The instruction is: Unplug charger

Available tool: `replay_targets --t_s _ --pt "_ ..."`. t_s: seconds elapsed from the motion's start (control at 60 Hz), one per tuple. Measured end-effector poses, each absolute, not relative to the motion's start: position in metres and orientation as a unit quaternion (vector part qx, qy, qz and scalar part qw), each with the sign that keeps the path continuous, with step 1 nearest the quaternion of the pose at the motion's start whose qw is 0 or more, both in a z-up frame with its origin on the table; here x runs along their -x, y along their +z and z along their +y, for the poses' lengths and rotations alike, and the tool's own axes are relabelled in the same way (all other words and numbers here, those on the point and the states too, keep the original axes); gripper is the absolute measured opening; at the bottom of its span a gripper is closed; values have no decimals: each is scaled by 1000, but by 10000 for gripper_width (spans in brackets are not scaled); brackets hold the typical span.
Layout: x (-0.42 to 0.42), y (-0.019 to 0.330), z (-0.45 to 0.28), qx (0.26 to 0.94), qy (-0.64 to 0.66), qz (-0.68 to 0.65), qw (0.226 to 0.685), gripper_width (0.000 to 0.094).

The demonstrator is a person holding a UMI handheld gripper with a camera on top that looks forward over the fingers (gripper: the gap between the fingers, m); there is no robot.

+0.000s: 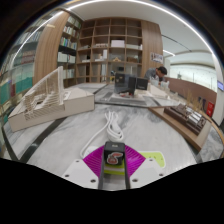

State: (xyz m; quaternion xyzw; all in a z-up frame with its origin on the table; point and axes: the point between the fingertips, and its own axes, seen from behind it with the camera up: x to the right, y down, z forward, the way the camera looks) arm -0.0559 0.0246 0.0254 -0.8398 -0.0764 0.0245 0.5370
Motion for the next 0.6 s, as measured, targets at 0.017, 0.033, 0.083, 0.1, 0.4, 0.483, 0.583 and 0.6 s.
replay_targets --t_s 0.017,0.033,0.083,0.1,0.4,0.483,0.583,0.6 --pt "56 25 26 841 23 -73 536 299" --pt "57 23 25 844 23 -70 532 300" --pt "56 23 28 844 33 -57 532 293" --pt "56 23 30 845 38 -51 531 293" --pt "53 50 31 827 56 -34 558 86" --pt "25 171 30 734 15 -31 678 84" --pt "4 245 24 716 47 -17 696 83" --pt "-3 250 23 718 51 -13 694 83"
